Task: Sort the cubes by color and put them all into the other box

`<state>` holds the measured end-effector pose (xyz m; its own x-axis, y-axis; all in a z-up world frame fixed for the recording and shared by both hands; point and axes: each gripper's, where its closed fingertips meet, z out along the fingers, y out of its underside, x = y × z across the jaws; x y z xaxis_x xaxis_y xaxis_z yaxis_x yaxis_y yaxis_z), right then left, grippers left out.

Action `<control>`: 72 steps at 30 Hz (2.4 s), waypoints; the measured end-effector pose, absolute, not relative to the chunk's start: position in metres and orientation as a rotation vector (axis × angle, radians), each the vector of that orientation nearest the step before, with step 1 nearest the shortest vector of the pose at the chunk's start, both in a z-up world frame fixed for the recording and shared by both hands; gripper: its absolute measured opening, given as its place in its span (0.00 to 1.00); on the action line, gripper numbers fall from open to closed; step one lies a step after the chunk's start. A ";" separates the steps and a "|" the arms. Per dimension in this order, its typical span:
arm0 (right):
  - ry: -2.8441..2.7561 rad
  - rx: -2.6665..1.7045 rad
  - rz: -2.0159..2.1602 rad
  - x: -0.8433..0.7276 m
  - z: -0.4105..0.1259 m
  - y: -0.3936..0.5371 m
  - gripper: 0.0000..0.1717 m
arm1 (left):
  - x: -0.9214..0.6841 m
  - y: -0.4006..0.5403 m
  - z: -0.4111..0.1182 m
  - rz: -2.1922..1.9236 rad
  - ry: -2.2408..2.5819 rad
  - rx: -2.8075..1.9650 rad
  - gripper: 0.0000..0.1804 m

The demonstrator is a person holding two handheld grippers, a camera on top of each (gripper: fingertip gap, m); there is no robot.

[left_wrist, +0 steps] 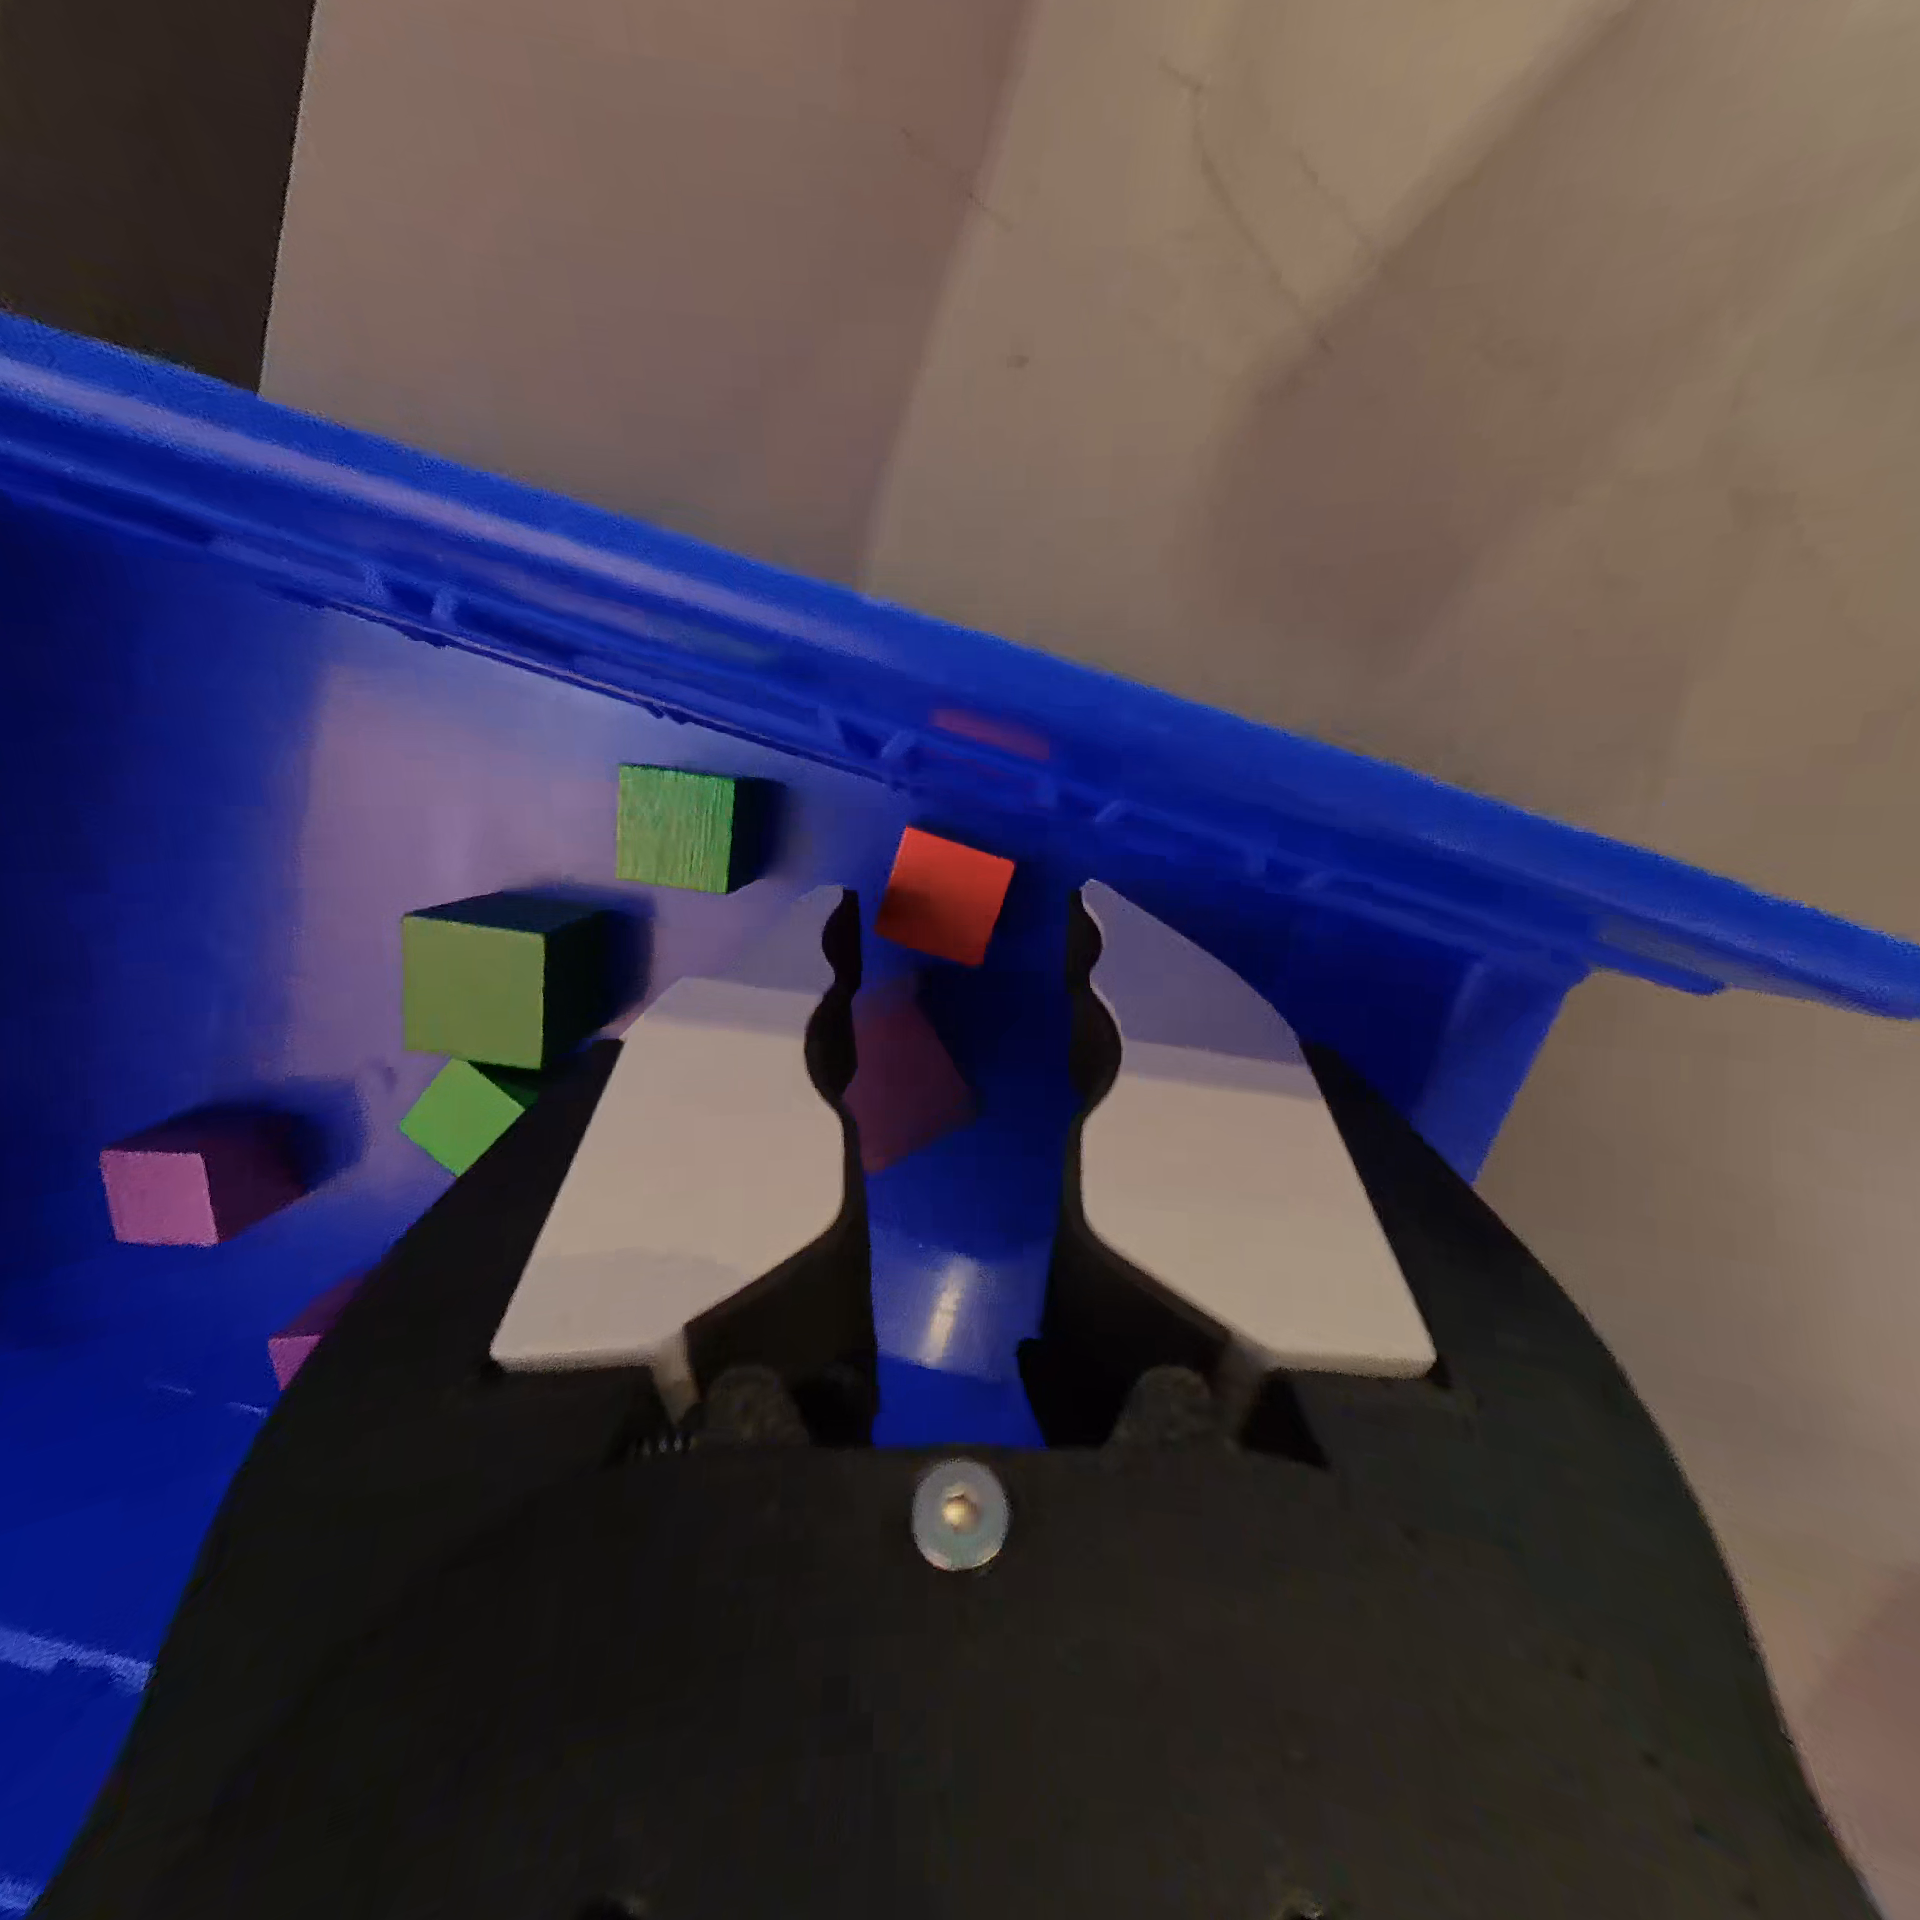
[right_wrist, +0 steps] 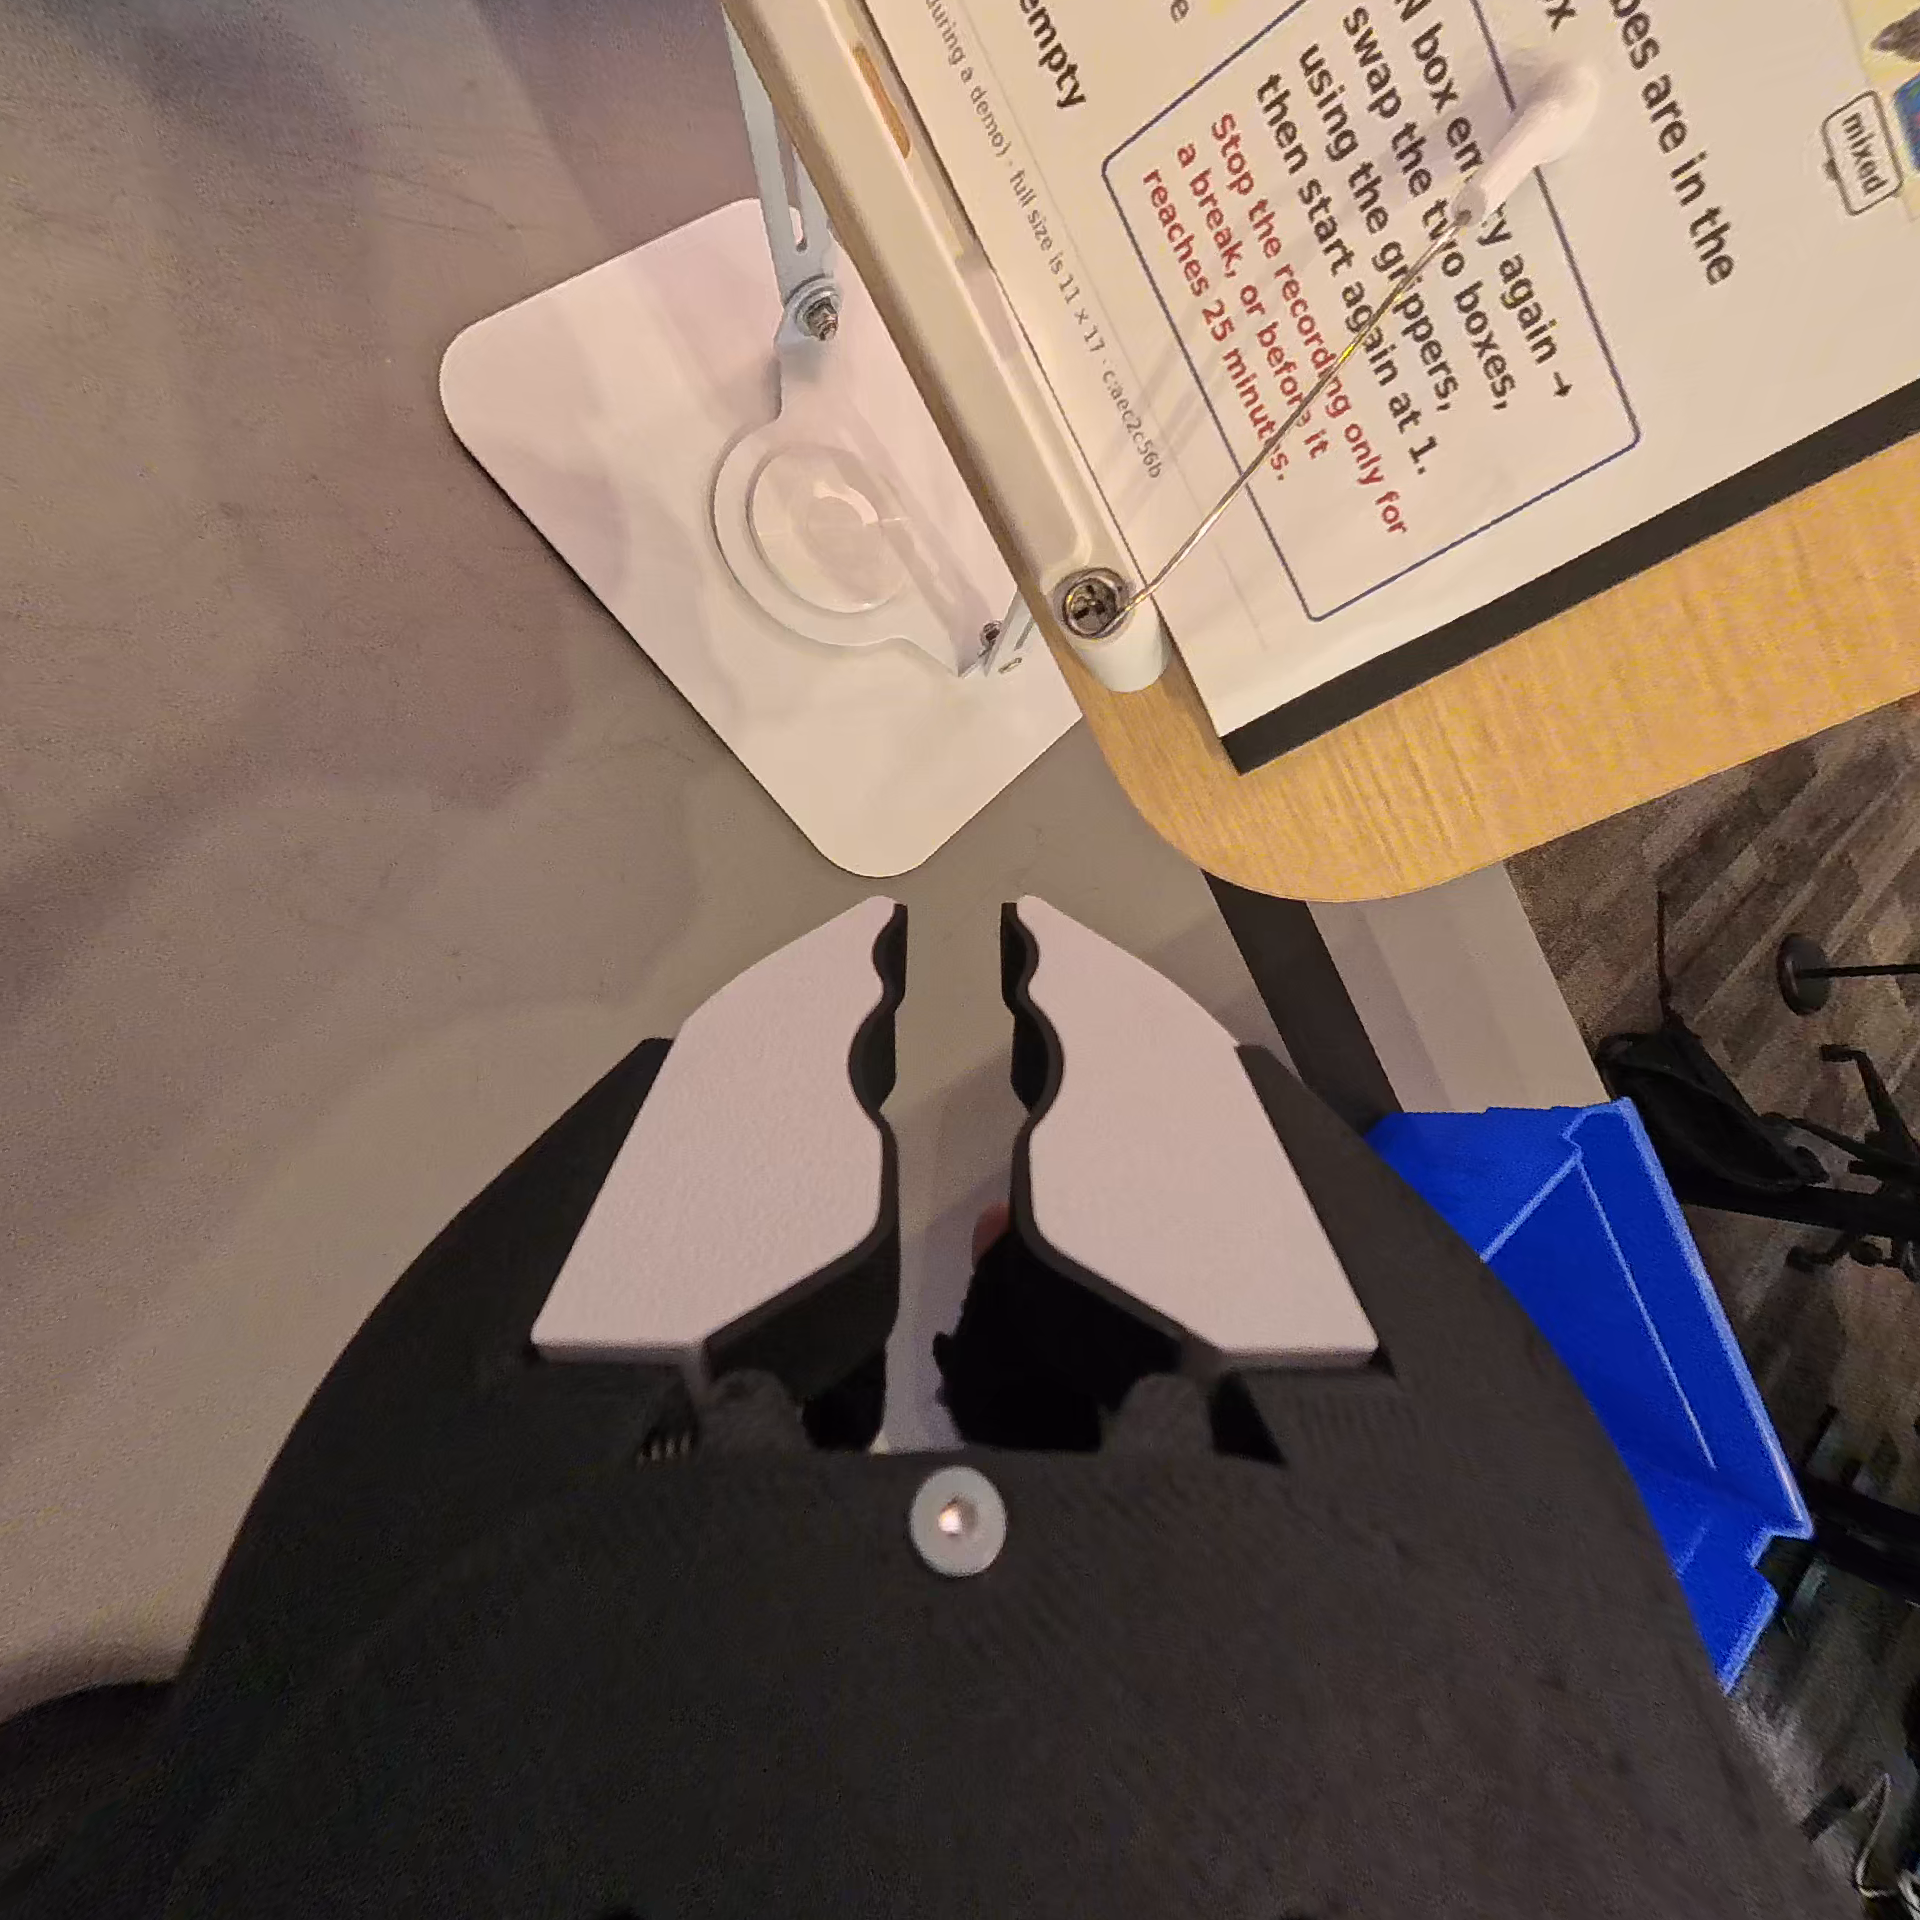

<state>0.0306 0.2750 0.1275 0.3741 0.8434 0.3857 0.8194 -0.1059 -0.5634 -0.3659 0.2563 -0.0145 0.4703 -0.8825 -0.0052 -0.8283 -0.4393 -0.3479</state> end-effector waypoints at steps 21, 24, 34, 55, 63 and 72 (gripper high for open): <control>-1.559 -1.107 0.353 -0.147 0.199 0.179 0.25 | -0.268 0.184 0.190 -1.286 0.604 -1.855 0.13; -1.564 -0.966 0.370 -0.174 0.205 0.161 0.27 | -0.231 0.162 0.211 -1.497 0.553 -1.732 0.12; -1.499 -0.850 0.368 -0.184 0.217 0.146 0.21 | -0.154 0.139 0.221 -1.897 0.454 -1.545 0.12; -0.898 -1.646 -0.140 0.167 0.219 0.356 0.13 | -0.145 0.166 0.225 -1.773 0.397 -1.531 0.00; -0.835 -2.207 -0.068 0.267 0.085 0.427 0.13 | -0.129 0.166 0.212 -1.765 0.384 -1.611 0.00; -0.939 -2.499 0.022 0.259 -0.016 0.445 0.14 | -0.128 0.168 0.204 -1.717 0.345 -1.657 0.00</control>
